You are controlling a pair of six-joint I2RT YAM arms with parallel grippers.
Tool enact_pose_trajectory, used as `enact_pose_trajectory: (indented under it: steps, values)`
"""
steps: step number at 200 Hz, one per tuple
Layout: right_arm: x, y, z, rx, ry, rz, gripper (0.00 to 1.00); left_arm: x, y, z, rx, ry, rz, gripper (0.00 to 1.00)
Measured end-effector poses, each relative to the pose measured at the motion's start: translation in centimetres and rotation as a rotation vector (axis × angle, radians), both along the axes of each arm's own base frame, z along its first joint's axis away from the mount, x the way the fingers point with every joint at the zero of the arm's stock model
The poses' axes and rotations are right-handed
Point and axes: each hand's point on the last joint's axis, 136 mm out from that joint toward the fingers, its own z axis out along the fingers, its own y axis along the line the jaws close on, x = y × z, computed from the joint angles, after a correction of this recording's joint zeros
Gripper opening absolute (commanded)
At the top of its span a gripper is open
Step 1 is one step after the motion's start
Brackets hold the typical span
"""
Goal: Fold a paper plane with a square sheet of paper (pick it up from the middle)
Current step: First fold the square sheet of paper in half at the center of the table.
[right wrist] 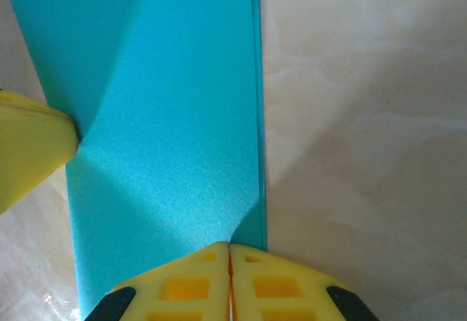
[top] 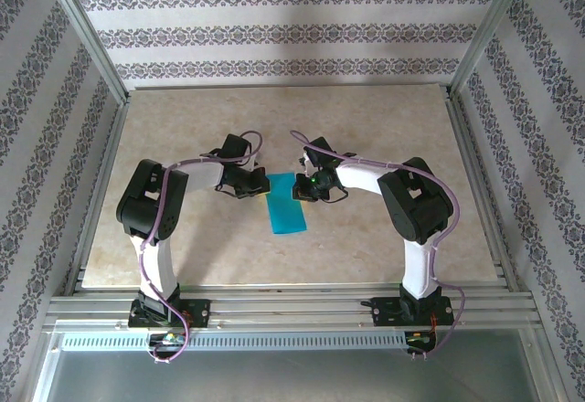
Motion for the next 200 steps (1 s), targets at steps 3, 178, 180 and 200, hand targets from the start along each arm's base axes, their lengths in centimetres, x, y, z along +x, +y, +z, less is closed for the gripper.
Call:
enact_pose_trajectory:
  steps: [3, 178, 180, 200]
  values:
    - [0.0, 0.0, 0.0, 0.0, 0.0, 0.0, 0.1, 0.1, 0.2, 0.0, -0.001, 0.002, 0.003, 0.0]
    - [0.1, -0.2, -0.1, -0.005, 0.009, -0.005, 0.1, 3.8, -1.6, 0.3, -0.062, -0.008, 0.029, 0.01]
    - [0.1, -0.2, -0.1, -0.005, 0.009, -0.005, 0.1, 3.9, -1.5, 0.2, -0.06, -0.008, 0.031, 0.01]
    - [0.1, -0.2, -0.1, -0.005, 0.009, -0.005, 0.1, 4.2, -0.9, 0.2, -0.061, -0.008, 0.045, 0.01]
